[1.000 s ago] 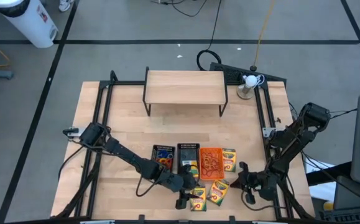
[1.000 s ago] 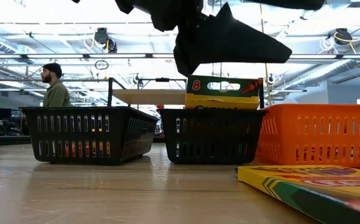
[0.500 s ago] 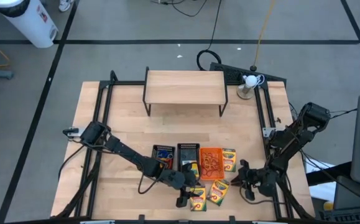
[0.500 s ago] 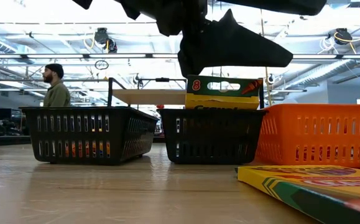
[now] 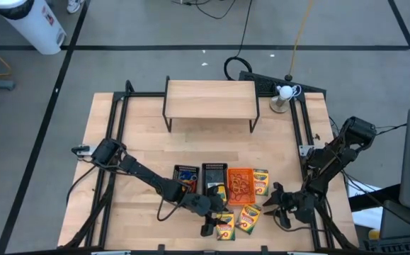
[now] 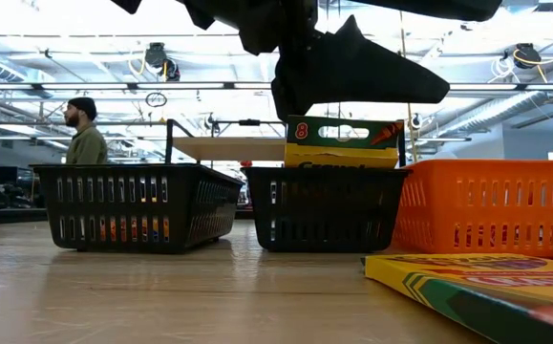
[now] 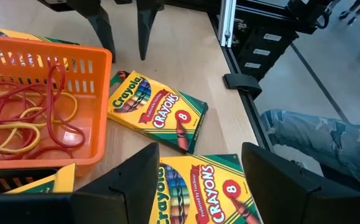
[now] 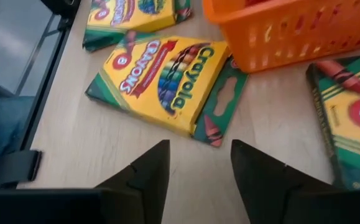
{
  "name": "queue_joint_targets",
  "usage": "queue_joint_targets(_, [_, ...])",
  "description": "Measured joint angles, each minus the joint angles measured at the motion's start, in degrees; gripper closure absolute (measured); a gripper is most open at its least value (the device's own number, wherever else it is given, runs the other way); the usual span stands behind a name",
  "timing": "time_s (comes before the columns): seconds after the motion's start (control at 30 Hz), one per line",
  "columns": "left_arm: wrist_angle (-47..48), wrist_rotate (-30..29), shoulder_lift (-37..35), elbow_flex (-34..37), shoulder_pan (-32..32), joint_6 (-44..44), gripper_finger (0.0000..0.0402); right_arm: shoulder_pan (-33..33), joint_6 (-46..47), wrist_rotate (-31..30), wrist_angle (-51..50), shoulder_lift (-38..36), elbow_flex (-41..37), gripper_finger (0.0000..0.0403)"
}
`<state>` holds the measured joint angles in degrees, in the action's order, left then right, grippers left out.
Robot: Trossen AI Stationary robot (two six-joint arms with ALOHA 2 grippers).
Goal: Pick & Place Office Desk Supplies
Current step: Put the crayon box into the right black bin
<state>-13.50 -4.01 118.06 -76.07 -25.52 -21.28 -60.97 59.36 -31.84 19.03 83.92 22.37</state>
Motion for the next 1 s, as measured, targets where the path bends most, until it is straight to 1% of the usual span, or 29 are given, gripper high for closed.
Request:
queue_joint_targets(0.23, [-0.01, -0.02, 0.00, 0.00, 0.00, -0.09, 0.0172, 0.00, -0.68, 0.53, 0.76, -0.02, 0.00, 0.0251])
queue_joint_targets(0.43, [-0.02, -0.04, 0.00, 0.00, 0.00, -0.24, 0.0172, 0.02, -5.92, 0.46, 5.14, -0.02, 0.00, 0.0252])
queue_joint_targets(0.67, [-0.02, -0.02, 0.00, 0.00, -0.05, -0.48, 0.0172, 0.31, -6.08, 0.42, 4.67, 0.10, 0.00, 0.0257])
queue_joint_targets(0.77, [-0.02, -0.02, 0.00, 0.00, -0.11, -0.50, 0.0172, 1.08, -6.07, 0.69, 5.18, 1.54, 0.00, 0.0257])
queue_joint_targets(0.9, [-0.03, -0.02, 0.00, 0.00, -0.12, -0.94, 0.0172, 2.46, -5.72, 3.27, 7.41, 4.59, 0.00, 0.0257])
queue_joint_targets(1.0, [-0.05, -0.02, 0.00, 0.00, -0.11, -1.36, 0.0172, 2.90, -6.17, 3.40, 8.88, 5.74, 0.07, 0.0257])
